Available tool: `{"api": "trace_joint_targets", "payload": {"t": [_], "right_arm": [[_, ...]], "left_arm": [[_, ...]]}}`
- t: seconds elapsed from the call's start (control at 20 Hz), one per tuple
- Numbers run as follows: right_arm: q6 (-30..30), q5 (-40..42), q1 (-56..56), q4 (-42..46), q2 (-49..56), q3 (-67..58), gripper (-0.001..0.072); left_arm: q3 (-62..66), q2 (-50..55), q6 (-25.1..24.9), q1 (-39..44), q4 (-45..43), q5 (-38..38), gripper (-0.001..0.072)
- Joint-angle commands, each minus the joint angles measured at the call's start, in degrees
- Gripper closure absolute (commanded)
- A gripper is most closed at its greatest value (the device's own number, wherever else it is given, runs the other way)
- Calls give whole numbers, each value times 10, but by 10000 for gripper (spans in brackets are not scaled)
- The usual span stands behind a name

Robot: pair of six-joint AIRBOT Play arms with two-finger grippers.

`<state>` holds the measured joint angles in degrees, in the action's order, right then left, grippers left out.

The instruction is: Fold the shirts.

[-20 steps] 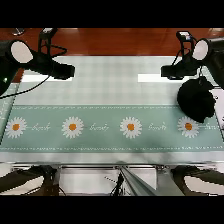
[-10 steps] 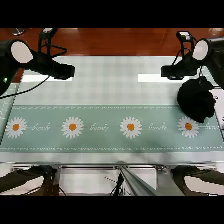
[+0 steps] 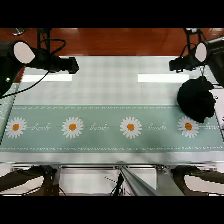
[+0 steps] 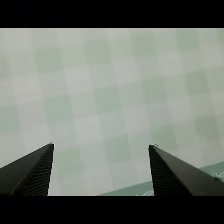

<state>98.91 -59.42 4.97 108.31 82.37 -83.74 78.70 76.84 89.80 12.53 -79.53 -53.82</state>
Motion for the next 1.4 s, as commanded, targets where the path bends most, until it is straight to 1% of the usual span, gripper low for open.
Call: {"api": "trace_joint_targets", "payload": {"t": [0.0, 0.15, 0.3, 0.4, 0.5, 0.55, 0.6, 0.65, 0.7, 0.8, 0.85, 0.95, 1.0, 1.1, 1.15, 1.2, 1.25, 1.3, 1.35], "right_arm": [[54, 0, -71, 40, 20, 0, 82], [52, -31, -156, -25, 55, 0, 83], [28, -91, -213, -95, 106, 0, 83], [11, -136, -228, -106, 142, 0, 84], [-34, -169, -228, -108, 171, 0, 85], [-36, -172, -226, -114, 180, 1, 92], [-37, -172, -225, -127, 183, 1, 117], [-40, -171, -225, -140, 181, 1, 339], [-60, -174, -225, -159, 177, 1, 681], [-84, -171, -225, -193, 151, 0, 689], [-95, -156, -225, -217, 126, 1, 689], [-107, -105, -225, -278, 56, 0, 689], [-115, -77, -225, -307, 12, -1, 690], [-133, -31, -225, -361, -77, -1, 690], [-139, -13, -225, -381, -124, -1, 690], [-154, -2, -225, -418, -165, -1, 690], [-190, -2, -225, -467, -200, -8, 690], [-214, -6, -222, -512, -231, -24, 690], [-217, -7, -213, -528, -254, -47, 690]], "left_arm": [[0, 20, 1, 0, 0, 26, 4], [0, 39, 0, 0, 0, 10, 5], [0, 52, 1, 0, 0, 6, 5], [0, 58, 1, 0, 0, -3, 4], [0, 63, 1, 0, 0, -22, 5], [0, 66, 1, 0, 0, -32, 5], [0, 70, 1, 0, 0, -42, 5], [0, 72, 0, 0, -1, -54, 5], [0, 71, -2, -3, -1, -68, 5], [0, 65, -1, -18, 0, -125, 5], [0, 61, -7, -30, 0, -165, 5], [-5, 44, -23, -58, 4, -233, 5], [-18, 23, -36, -72, 18, -245, 5], [-68, -40, -63, -95, 68, -242, 5], [-109, -85, -76, -103, 94, -230, 4], [-151, -131, -80, -106, 114, -208, 5], [-193, -181, -85, -106, 139, -182, 5], [-226, -223, -90, -106, 164, -159, 5], [-252, -262, -95, -106, 190, -143, 5]]}}
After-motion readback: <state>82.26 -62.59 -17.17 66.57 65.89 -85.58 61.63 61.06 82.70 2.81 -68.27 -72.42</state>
